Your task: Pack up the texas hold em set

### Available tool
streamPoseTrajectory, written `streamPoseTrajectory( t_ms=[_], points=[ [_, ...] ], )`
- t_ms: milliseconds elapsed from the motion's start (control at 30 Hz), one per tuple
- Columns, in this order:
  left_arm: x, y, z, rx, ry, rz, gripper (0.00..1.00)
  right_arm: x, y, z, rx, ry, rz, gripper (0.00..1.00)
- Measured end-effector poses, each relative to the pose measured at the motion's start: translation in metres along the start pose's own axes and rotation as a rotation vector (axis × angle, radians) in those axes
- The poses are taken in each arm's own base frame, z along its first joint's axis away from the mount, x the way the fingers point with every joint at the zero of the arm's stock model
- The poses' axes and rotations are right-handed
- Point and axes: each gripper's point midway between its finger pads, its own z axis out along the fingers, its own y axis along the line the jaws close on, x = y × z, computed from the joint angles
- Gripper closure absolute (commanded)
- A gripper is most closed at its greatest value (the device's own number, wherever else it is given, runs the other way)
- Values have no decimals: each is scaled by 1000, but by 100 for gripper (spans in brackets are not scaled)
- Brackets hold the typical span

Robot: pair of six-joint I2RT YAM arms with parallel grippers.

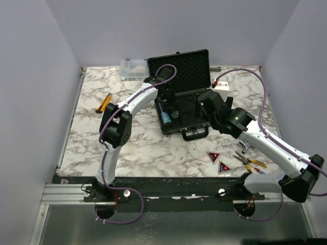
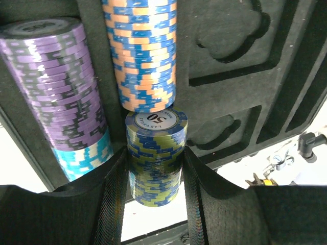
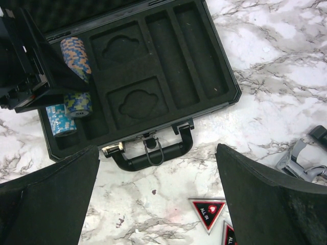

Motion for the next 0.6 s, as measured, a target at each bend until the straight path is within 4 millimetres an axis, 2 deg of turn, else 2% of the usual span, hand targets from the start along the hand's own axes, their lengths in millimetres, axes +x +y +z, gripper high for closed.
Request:
streamPoseTrajectory(
  t_ms=[267,500,600],
  points=[
    [9,14,1,-51,7,-24,100,0,0,0,0,0,-4,0],
    [21,11,0,-56,24,-8,100,-2,1,1,-6,-9,-10,0],
    [19,9,-1,-55,23,-9,96,-3,1,1,-6,-10,-12,0]
  ],
)
